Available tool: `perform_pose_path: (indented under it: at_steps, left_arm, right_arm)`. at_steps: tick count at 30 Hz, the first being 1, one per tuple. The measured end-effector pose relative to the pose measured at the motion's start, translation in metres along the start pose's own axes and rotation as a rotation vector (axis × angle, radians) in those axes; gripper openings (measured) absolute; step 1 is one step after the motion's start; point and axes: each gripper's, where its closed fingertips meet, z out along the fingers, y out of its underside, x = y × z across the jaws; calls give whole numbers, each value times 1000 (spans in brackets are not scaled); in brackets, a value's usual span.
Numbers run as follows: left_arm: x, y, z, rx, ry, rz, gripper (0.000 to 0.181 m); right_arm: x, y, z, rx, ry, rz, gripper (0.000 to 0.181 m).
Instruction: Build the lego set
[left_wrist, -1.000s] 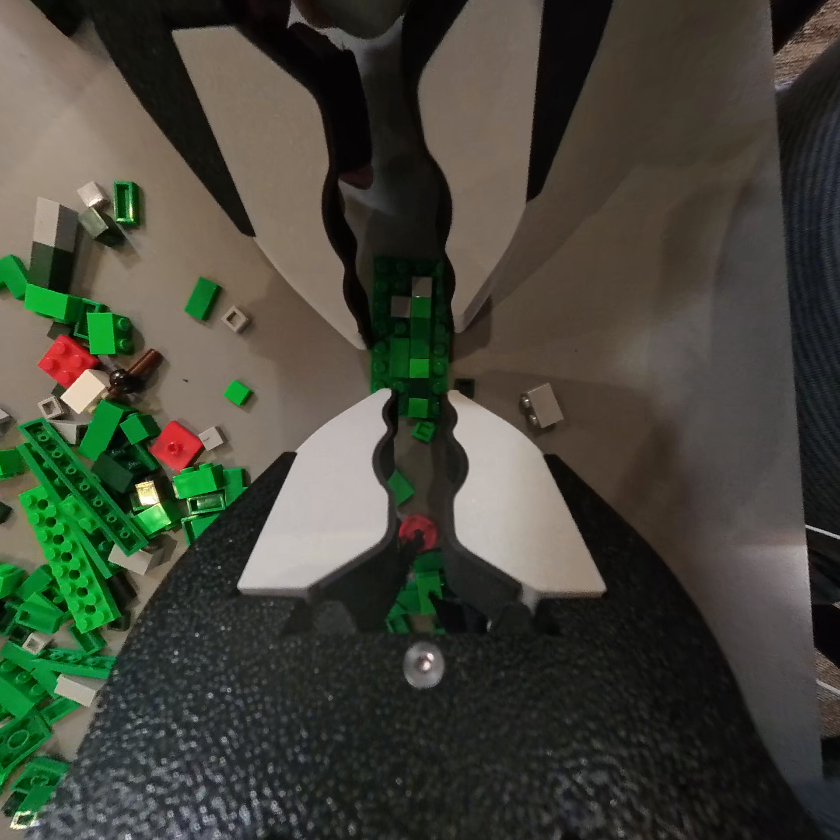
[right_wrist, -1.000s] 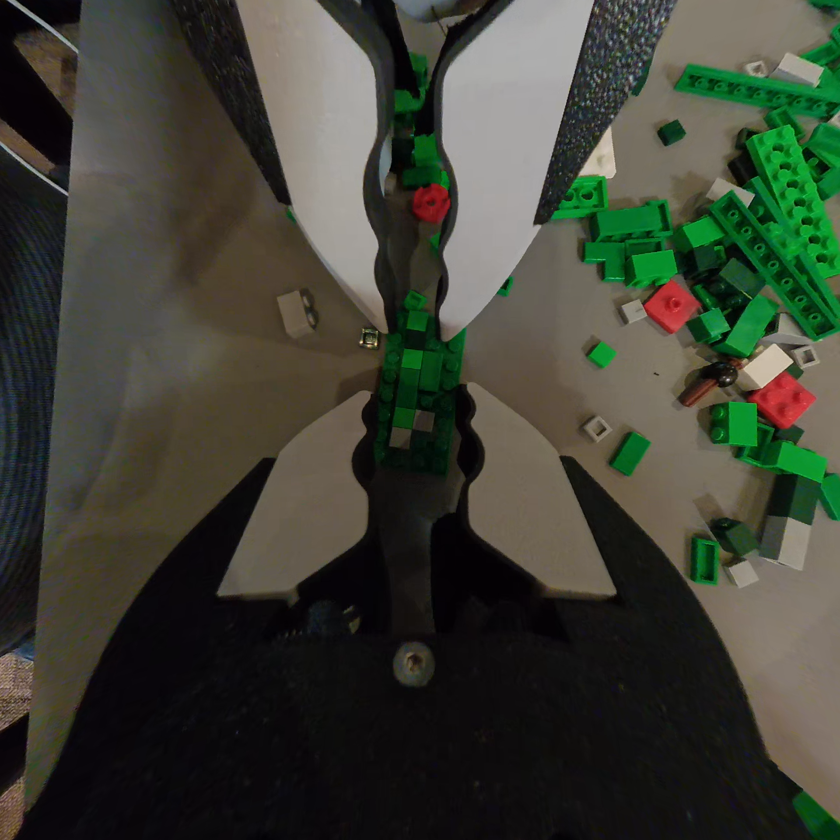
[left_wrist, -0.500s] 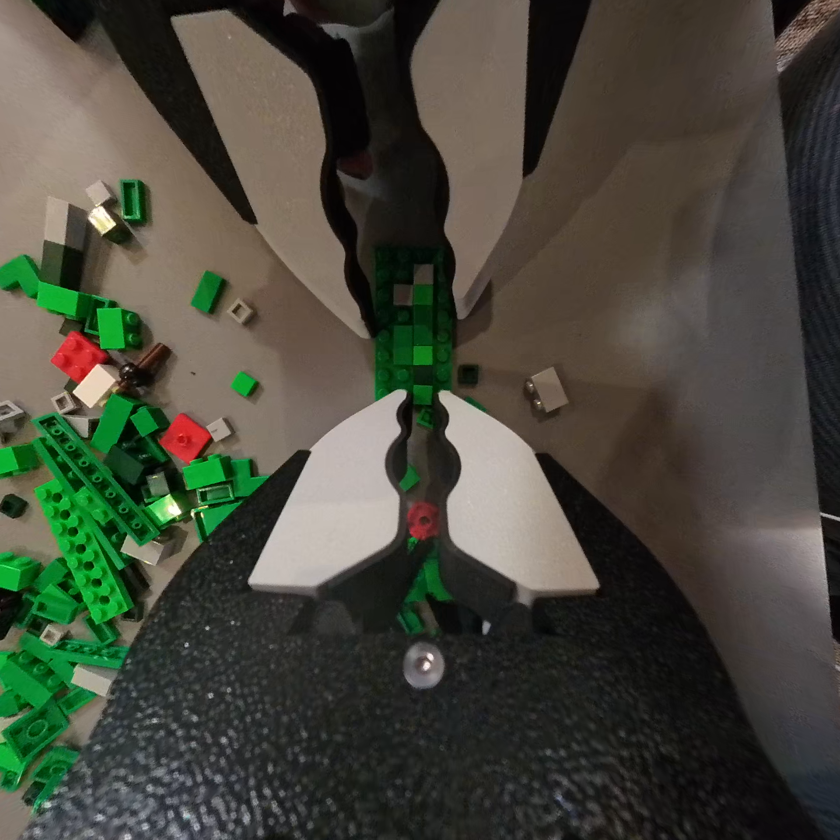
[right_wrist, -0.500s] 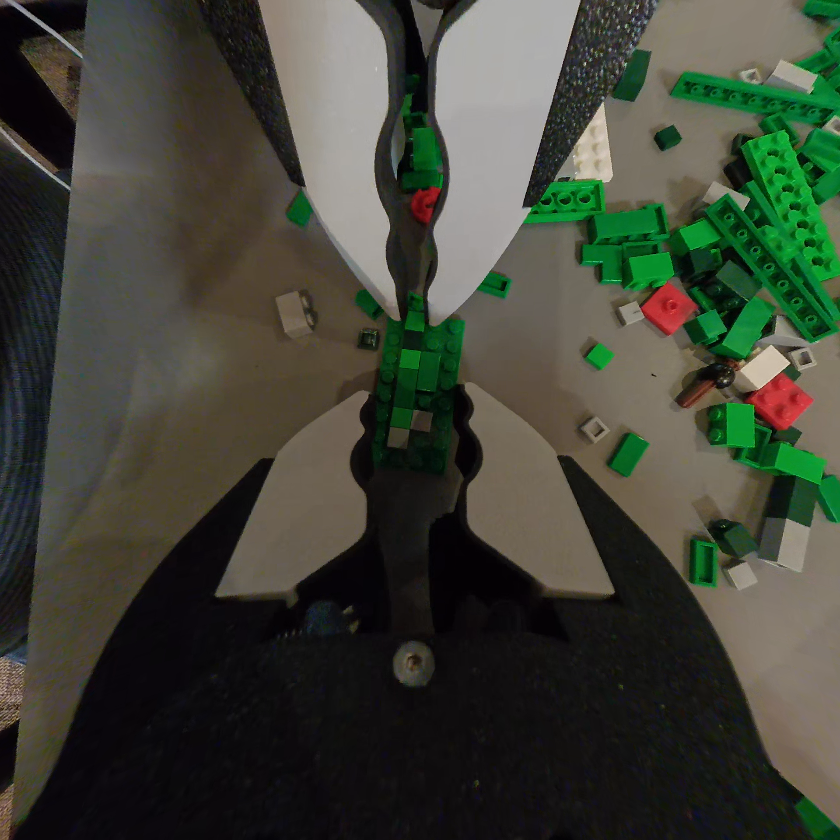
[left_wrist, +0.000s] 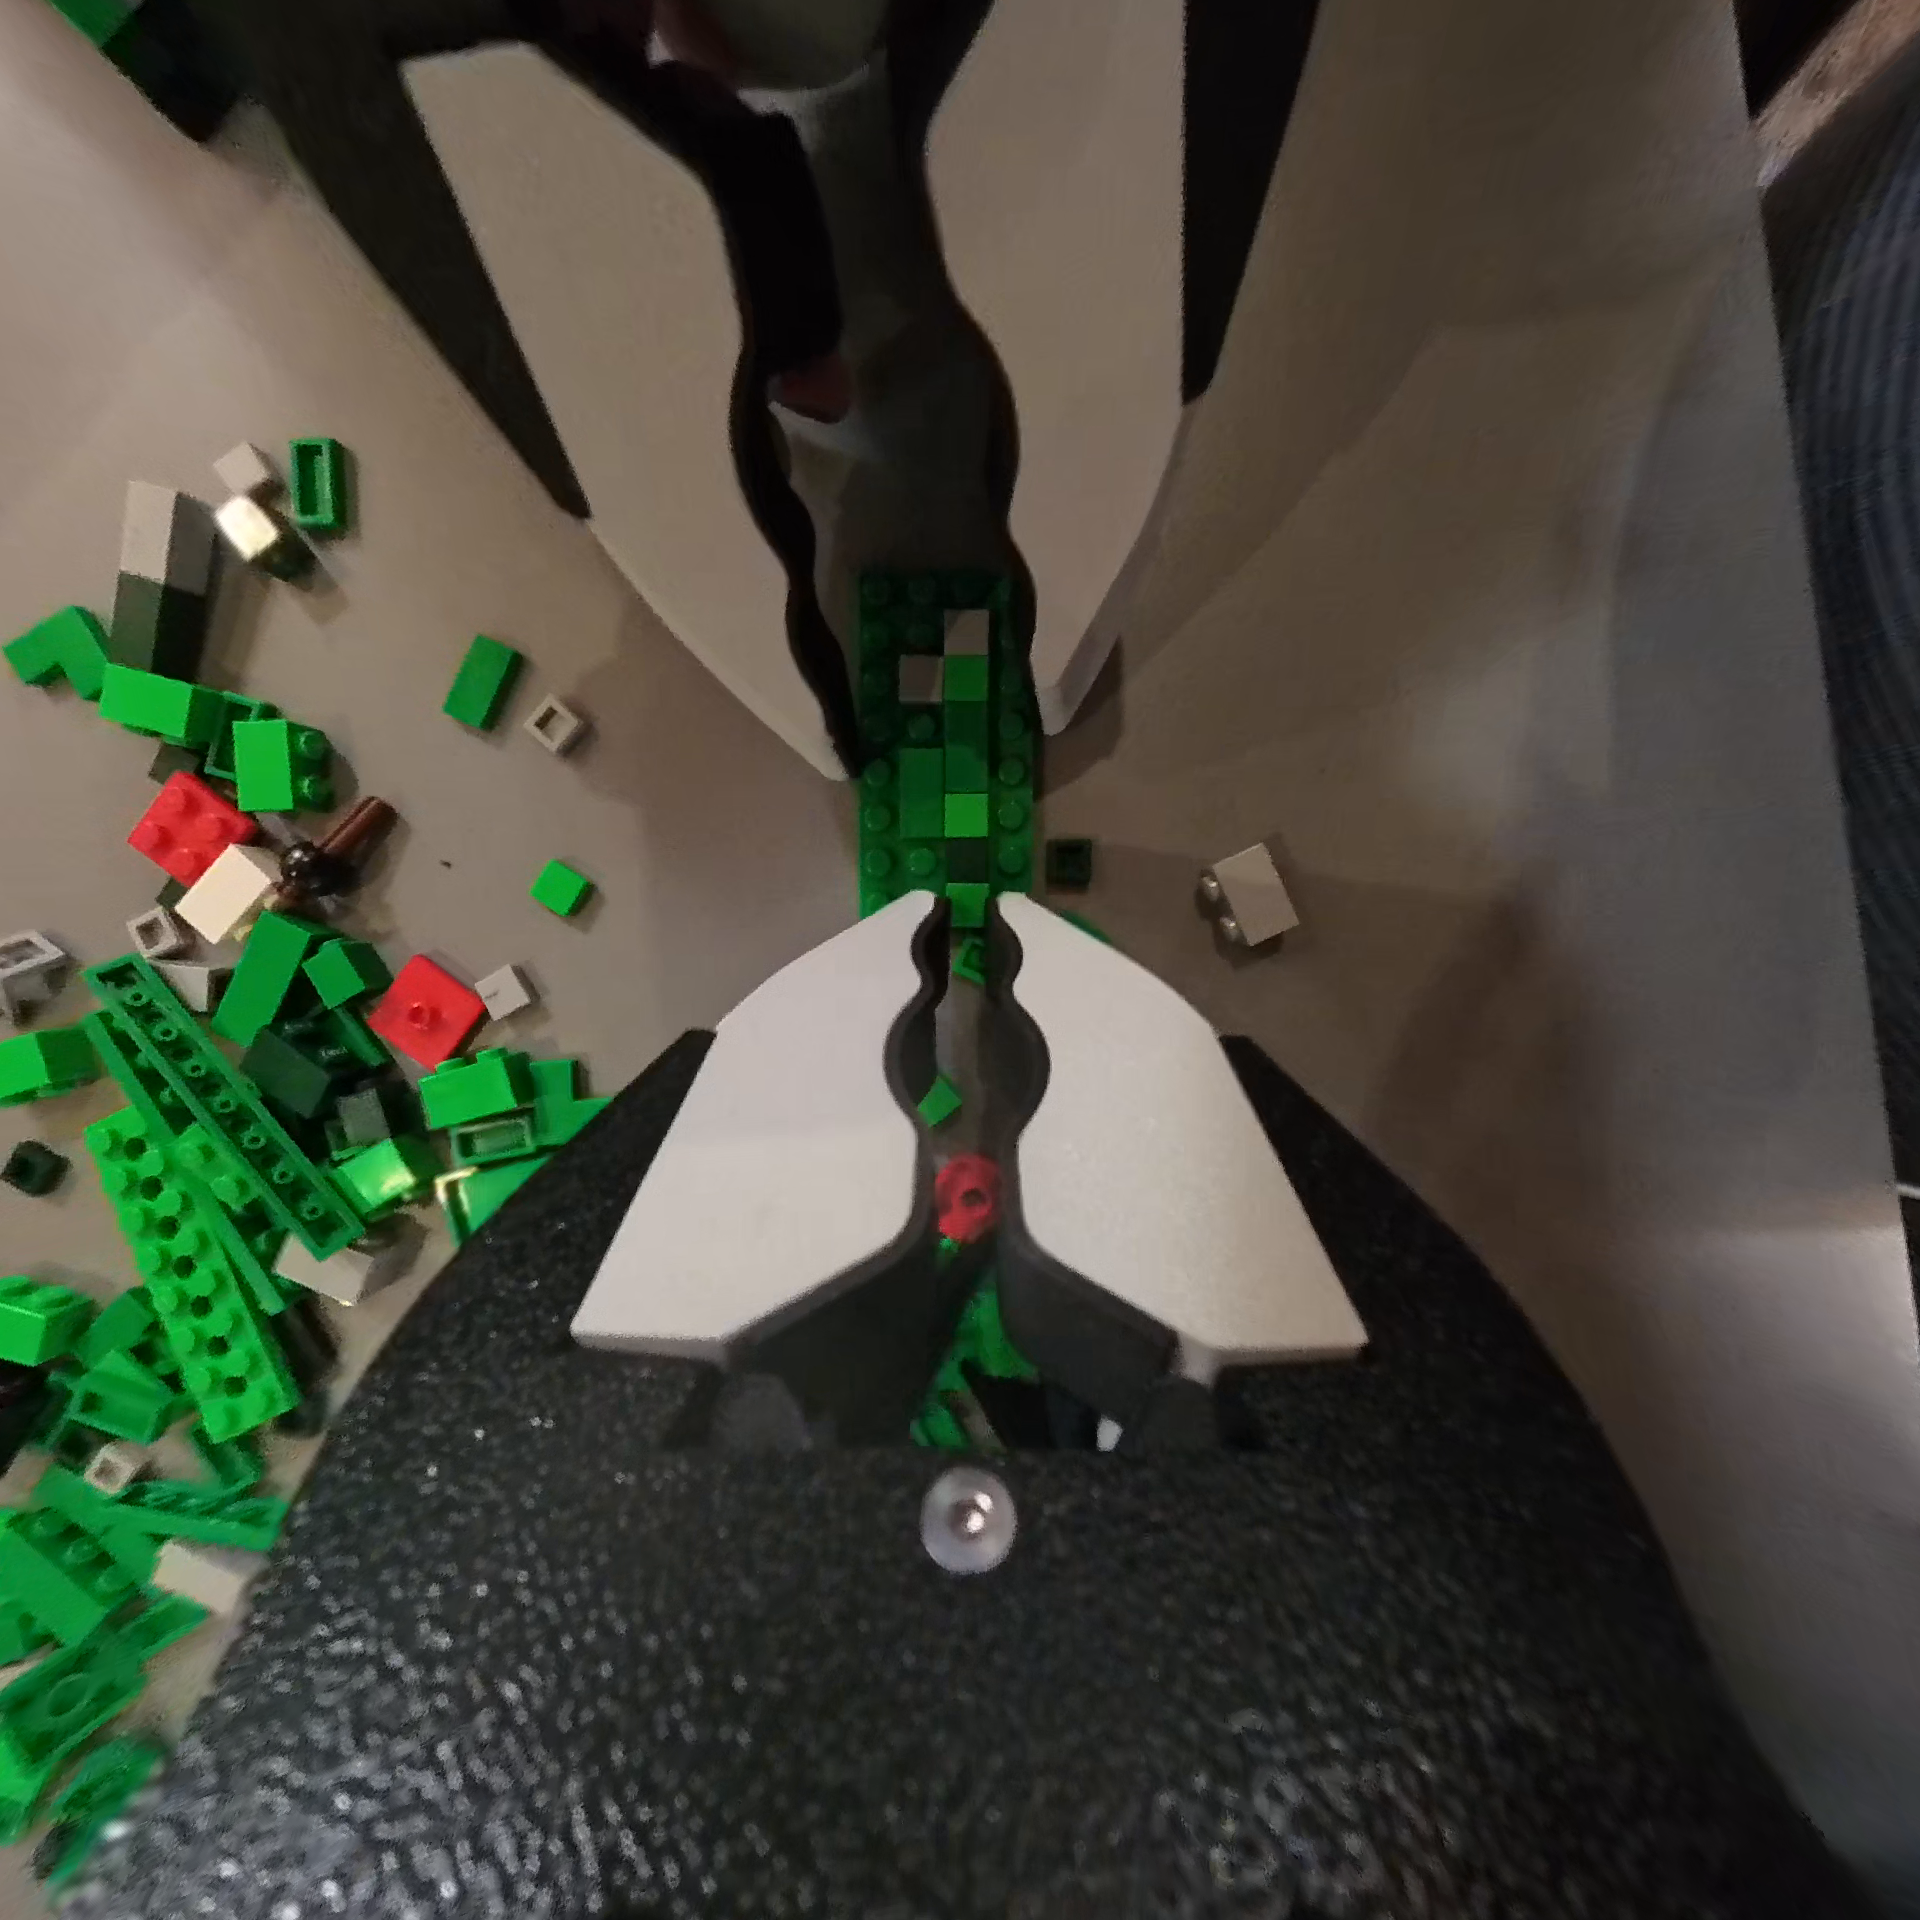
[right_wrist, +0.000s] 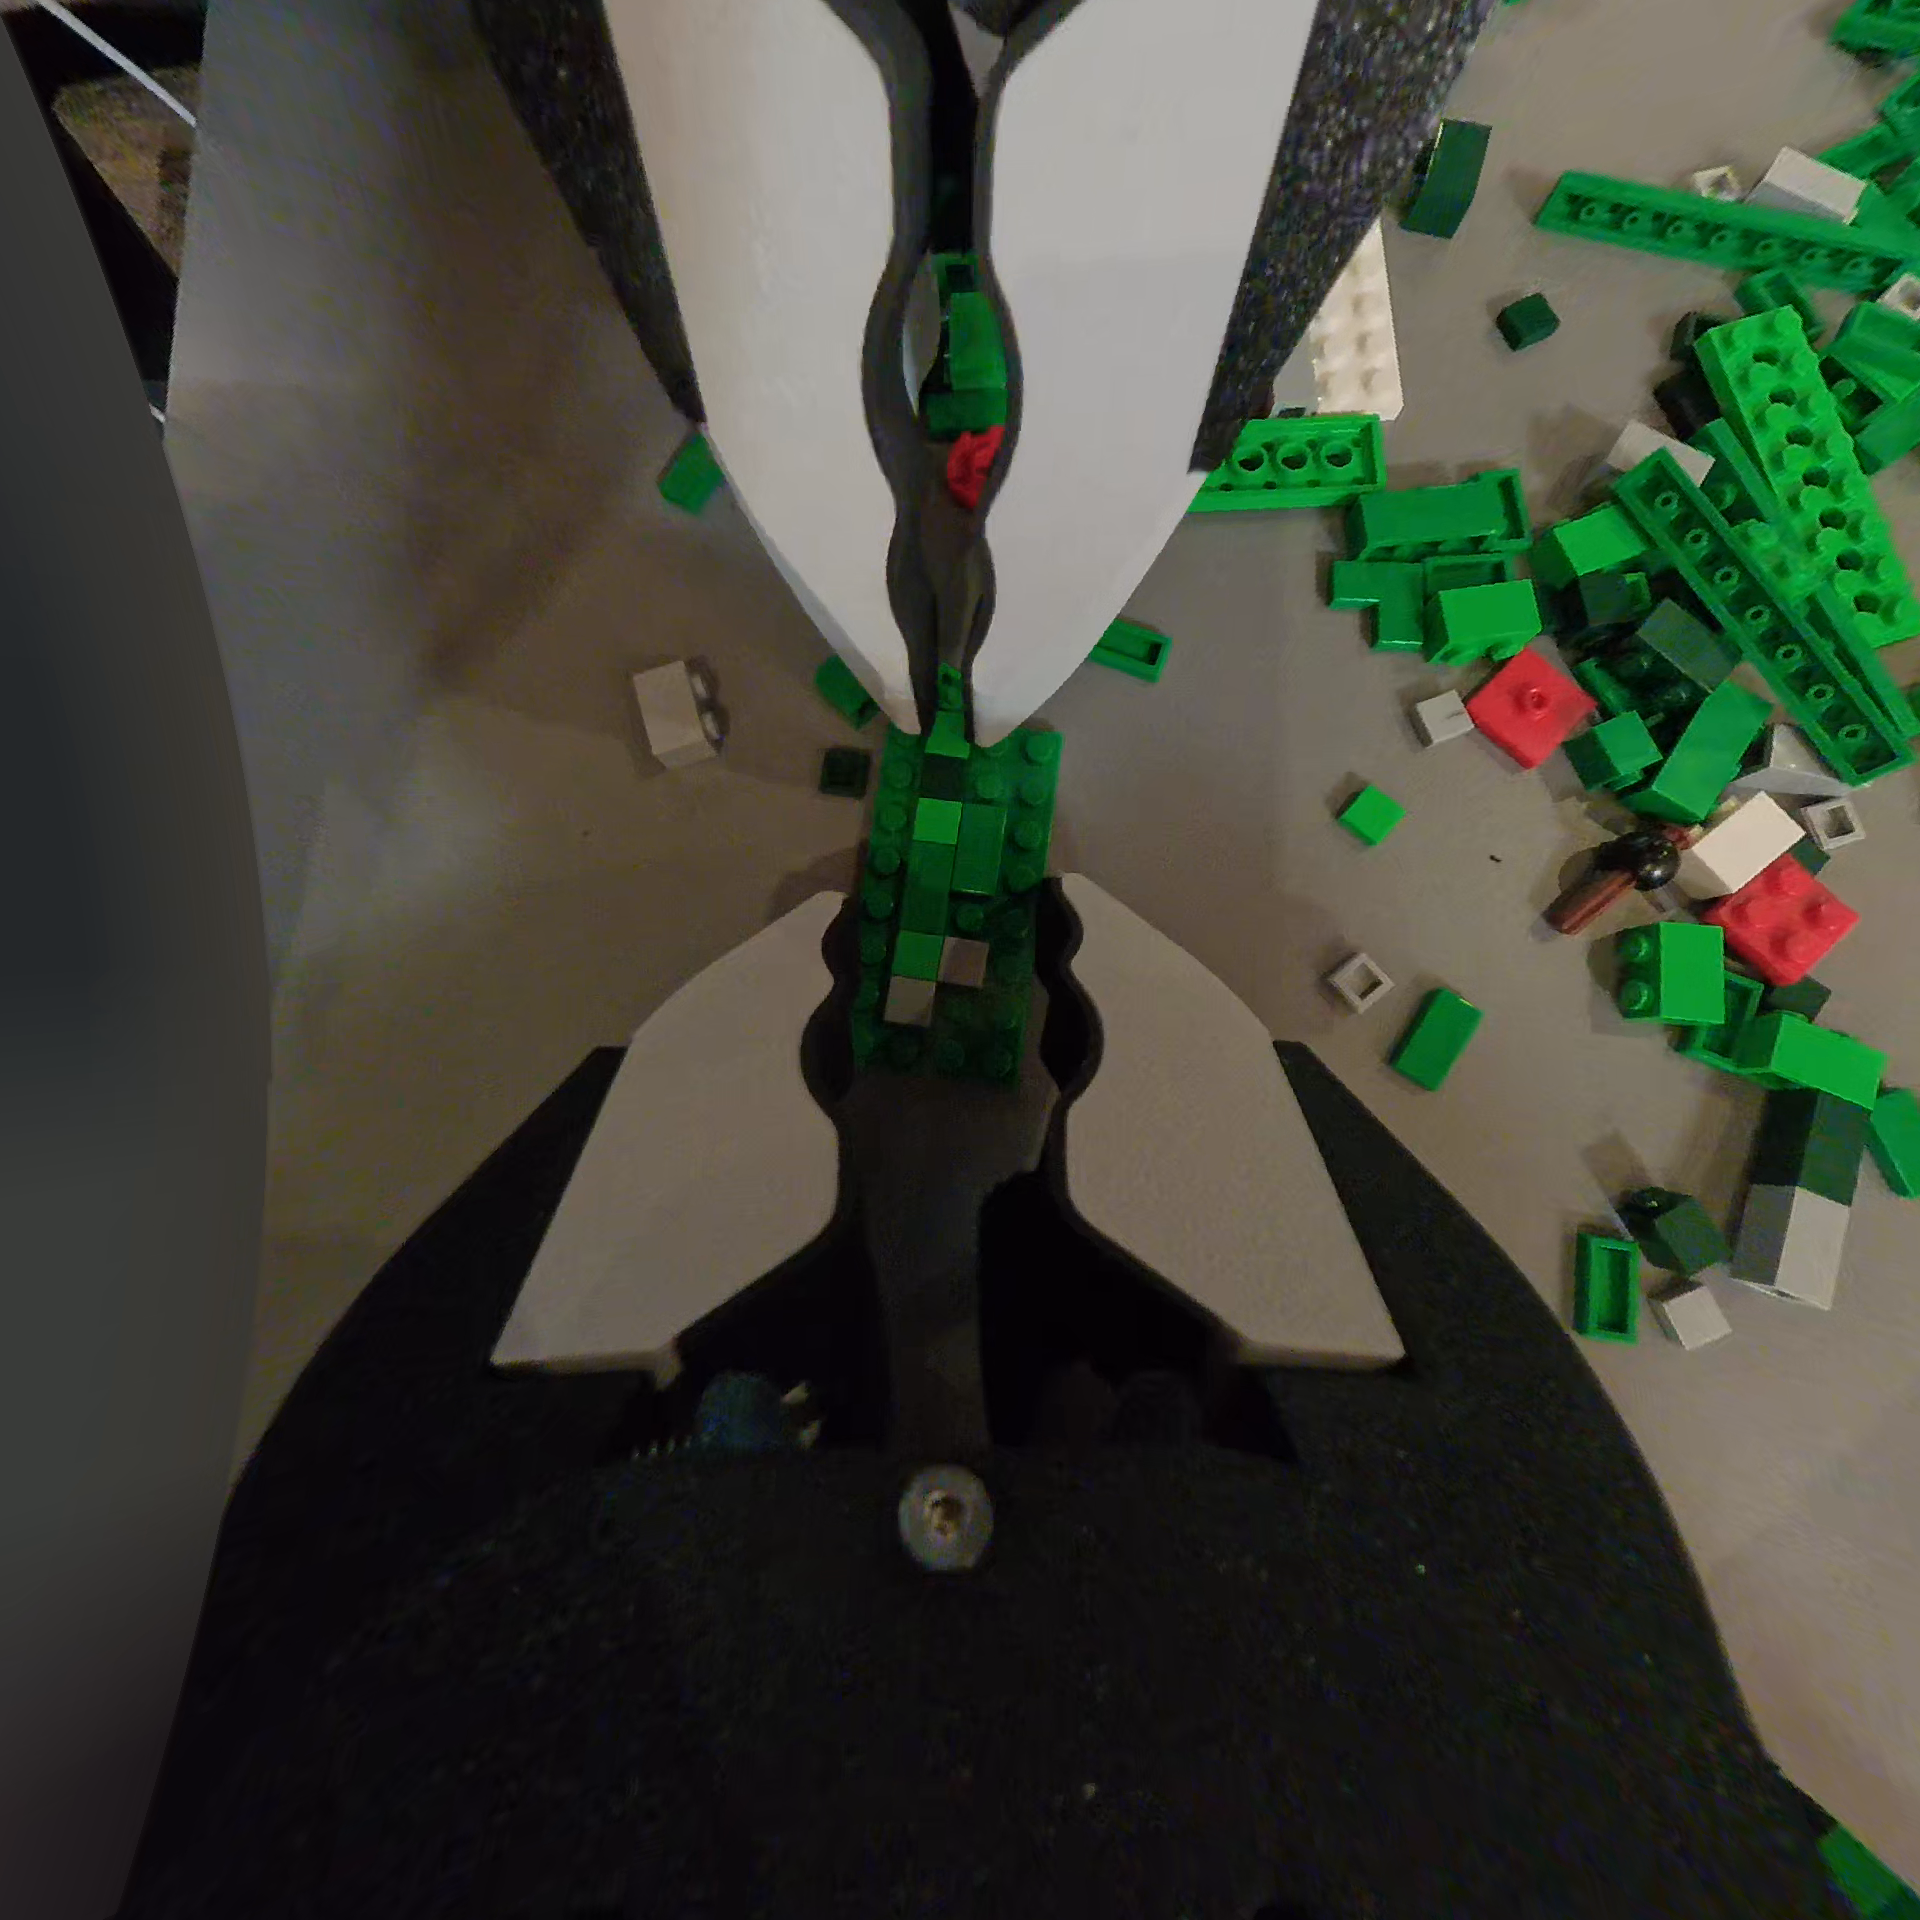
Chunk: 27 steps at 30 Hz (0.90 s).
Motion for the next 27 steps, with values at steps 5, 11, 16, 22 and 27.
perform_pose_path:
  at_steps: [5, 11, 16, 22, 27]
  left_arm:
    - [0, -1, -1, 118, 51, -100, 5]
    - [1, -2, -1, 160, 75, -94, 4]
    - [6, -15, -7, 208, 103, -84, 0]
    - [-6, -13, -6, 250, 69, -182, 0]
    - [-35, -8, -19, 341, -67, -318, 19]
  right_arm:
    - [0, 0, 0, 9, -1, 0, 34]
    - [0, 0, 0, 10, -3, 1, 34]
    - [-1, 0, 0, 10, -8, -2, 34]
    - [0, -1, 0, 39, -10, 11, 34]
    - [23, -7, -1, 147, 104, 37, 34]
